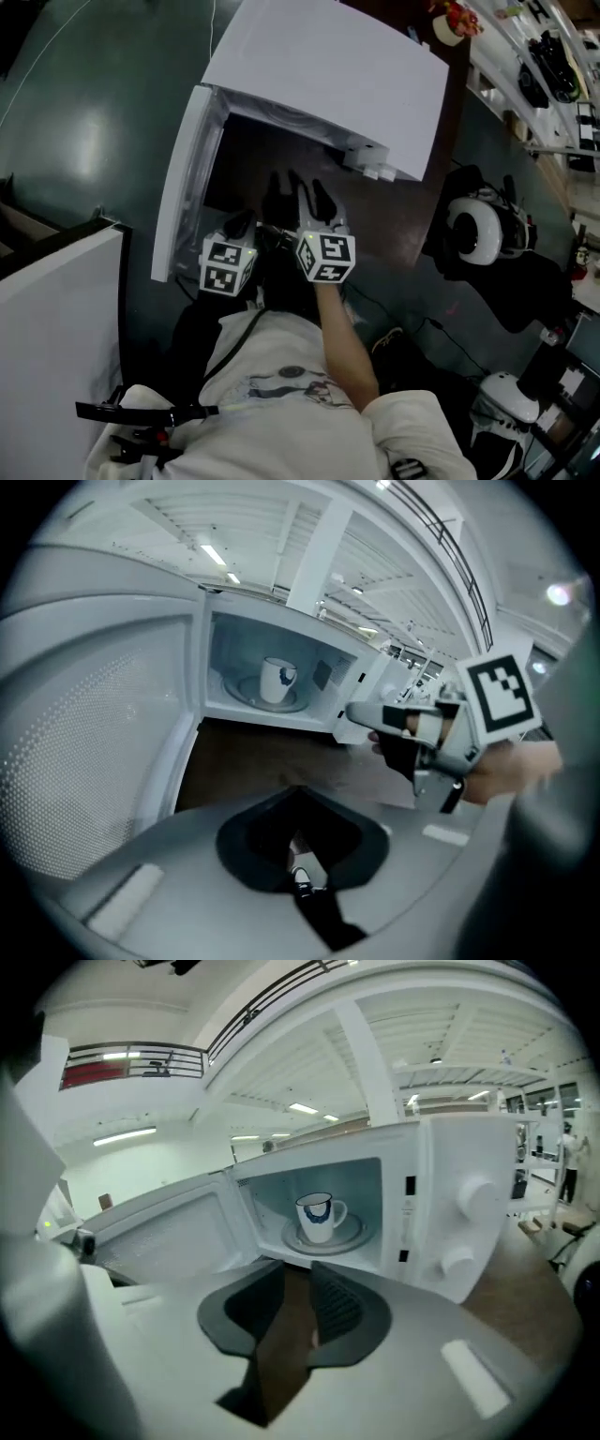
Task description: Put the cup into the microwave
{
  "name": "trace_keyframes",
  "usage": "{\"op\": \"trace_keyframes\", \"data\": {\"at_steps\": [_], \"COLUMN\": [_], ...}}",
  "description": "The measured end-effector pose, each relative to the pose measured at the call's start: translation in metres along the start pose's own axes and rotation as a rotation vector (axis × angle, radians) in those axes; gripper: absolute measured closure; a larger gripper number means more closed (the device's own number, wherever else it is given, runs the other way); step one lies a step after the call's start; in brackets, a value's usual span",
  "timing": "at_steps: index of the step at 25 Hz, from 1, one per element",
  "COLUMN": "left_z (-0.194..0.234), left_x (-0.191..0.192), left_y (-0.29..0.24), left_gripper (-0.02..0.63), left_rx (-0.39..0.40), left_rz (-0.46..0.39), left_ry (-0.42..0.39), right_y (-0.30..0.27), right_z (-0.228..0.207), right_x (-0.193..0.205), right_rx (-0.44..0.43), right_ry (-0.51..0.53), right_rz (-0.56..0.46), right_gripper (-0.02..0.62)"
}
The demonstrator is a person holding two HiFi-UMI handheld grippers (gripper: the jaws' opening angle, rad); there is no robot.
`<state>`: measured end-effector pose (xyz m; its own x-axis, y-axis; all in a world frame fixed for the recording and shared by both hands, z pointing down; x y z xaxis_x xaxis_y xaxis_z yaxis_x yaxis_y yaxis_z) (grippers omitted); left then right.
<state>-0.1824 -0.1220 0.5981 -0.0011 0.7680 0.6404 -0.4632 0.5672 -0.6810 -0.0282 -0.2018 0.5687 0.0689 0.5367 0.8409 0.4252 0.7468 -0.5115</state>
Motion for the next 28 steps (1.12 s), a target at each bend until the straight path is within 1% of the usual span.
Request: {"op": "trace_keyframes", "data": {"at_steps": [1,2,5,9,11,13,16,19,22,23,25,28], "left_z": [-0.002,-0.004,-0.012,-0.037,-0.050,-0.064,-0.085,-0.107,-0.133,-0.141,-0.157,-0.176], "left_x": [0.000,0.001,0.005,-0.007,-0.006,0.002,0.021,0.045,0.062,0.062,0.059,0.047], "left_y": [0.001,0.004,0.013,0.015,0.019,0.027,0.042,0.058,0.073,0.079,0.090,0.106], "left_gripper": [0.607,0.607,0.607,0.607,0.607,0.607,0.607,0.607,0.607,0.607,0.607,0.607], "left_rx": [0.007,0.010,0.007,0.026,0.054,0.077,0.050,0.036,0.045,0.050,0.062,0.078], "left_rz": [-0.005,-0.005,-0.004,-0.066,-0.089,-0.103,-0.116,-0.122,-0.128,-0.138,-0.165,-0.220], "left_ry": [-0.005,-0.007,-0.013,-0.059,-0.077,-0.071,-0.064,-0.063,-0.069,-0.080,-0.109,-0.151], "right_y": [0.014,0.026,0.057,0.089,0.102,0.118,0.151,0.192,0.228,0.239,0.258,0.281], "right_z": [0.001,0.005,0.015,-0.002,-0.008,-0.007,-0.005,-0.004,-0.005,-0.005,-0.003,-0.003], "right_x": [0.004,0.010,0.019,0.013,0.017,0.027,0.044,0.064,0.082,0.083,0.077,0.060], "right_rx": [0.019,0.023,-0.002,0.035,0.037,0.013,-0.026,-0.039,-0.056,-0.060,-0.063,-0.053], "right_ry": [-0.011,-0.013,0.020,0.028,0.025,0.032,0.038,0.006,-0.086,-0.115,-0.140,-0.128], "right_rz": [-0.003,0.004,0.027,-0.038,-0.054,-0.053,-0.056,-0.070,-0.047,-0.051,-0.089,-0.143], "right_gripper": [0.551,0.594,0.594,0.594,0.594,0.594,0.594,0.594,0.594,0.594,0.594,0.594]}}
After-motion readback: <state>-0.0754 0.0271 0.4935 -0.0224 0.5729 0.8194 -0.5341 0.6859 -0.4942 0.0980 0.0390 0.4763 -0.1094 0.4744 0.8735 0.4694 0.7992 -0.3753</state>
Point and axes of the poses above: the fingertips, and each gripper's own axes: y backward along the fingers, z to its left, x out of its underside, the point moved 7 cm from there along y, backward along the fingers, and after that the axes turned 4 degrees about x, right-handed, at the moved point
